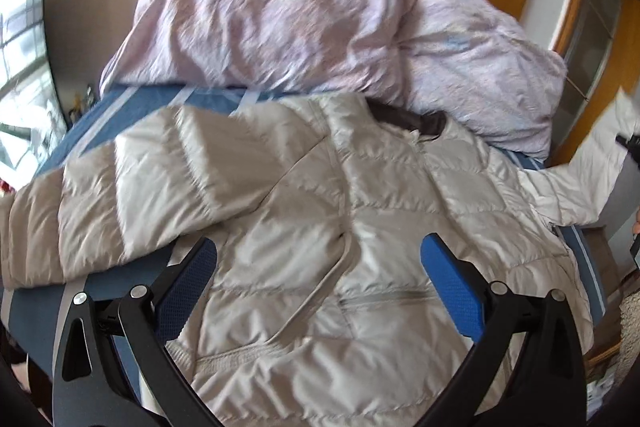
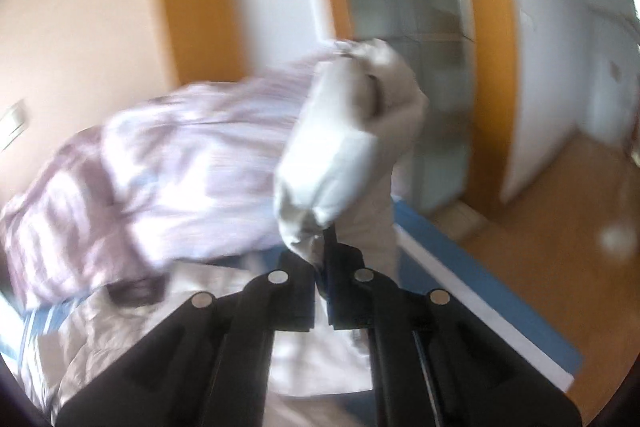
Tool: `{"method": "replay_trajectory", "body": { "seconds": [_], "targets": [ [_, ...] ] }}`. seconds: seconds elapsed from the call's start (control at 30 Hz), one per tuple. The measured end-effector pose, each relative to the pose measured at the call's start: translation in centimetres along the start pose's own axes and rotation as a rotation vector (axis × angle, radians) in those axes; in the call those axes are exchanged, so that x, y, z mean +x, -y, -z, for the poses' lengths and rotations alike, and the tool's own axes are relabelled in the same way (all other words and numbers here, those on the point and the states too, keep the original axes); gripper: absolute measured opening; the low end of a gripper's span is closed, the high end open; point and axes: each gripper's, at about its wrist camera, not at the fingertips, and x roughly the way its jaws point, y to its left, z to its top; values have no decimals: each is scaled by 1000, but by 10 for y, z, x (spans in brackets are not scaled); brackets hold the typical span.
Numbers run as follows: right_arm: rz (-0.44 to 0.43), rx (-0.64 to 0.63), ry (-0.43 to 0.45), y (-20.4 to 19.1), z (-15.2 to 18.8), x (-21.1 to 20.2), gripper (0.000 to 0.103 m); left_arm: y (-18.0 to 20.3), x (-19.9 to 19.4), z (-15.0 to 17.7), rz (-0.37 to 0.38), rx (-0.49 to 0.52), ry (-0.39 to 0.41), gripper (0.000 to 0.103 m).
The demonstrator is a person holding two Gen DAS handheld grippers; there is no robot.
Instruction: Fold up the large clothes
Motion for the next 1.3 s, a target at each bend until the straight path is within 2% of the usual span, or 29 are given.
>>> {"method": "replay_trajectory", "body": {
  "seconds": [0.07,0.13,0.27,0.37,0.53,0.67,0.8,1.0,1.03,1.07,1.1,1.13,1.17,1.3],
  "targets": [
    [-71,-54,12,-32,1,-6,5,-11,0,2,-16,-32,-22,102],
    [-154,-94,7,-64,6,-13,5,-22,-3,4,0,-61,-24,102],
    [-283,-165,-36,-119,20,-12,5,-42,-15,6,18,-102,-2,102],
    [-355,-227,-105,-163,40,-5,5,-54,-19,6,18,-137,4,102],
    [-392,-344,-238,-219,85,21,5,-73,-25,8,-29,-178,20,102],
    [-369,-465,-354,-261,138,38,5,-97,-29,11,-37,-250,22,102],
    [-342,-546,-429,-279,174,51,5,-120,-36,15,-71,-297,32,102],
    [-302,-718,-508,-295,211,60,17,-150,-42,20,-137,-318,44,102],
    [-306,-744,-510,-296,215,57,23,-155,-42,21,-141,-328,45,102],
    [-316,-763,-519,-296,217,55,38,-164,-44,23,-147,-348,46,102],
    [-336,-770,-537,-296,219,51,45,-169,-44,25,-153,-361,47,102],
    [-367,-764,-550,-296,218,48,63,-175,-45,27,-159,-371,48,102],
    [-396,-754,-553,-295,217,44,69,-182,-46,29,-170,-388,52,102],
    [-498,-653,-540,-295,202,33,69,-205,-52,36,-199,-454,69,102]
  ]
}}
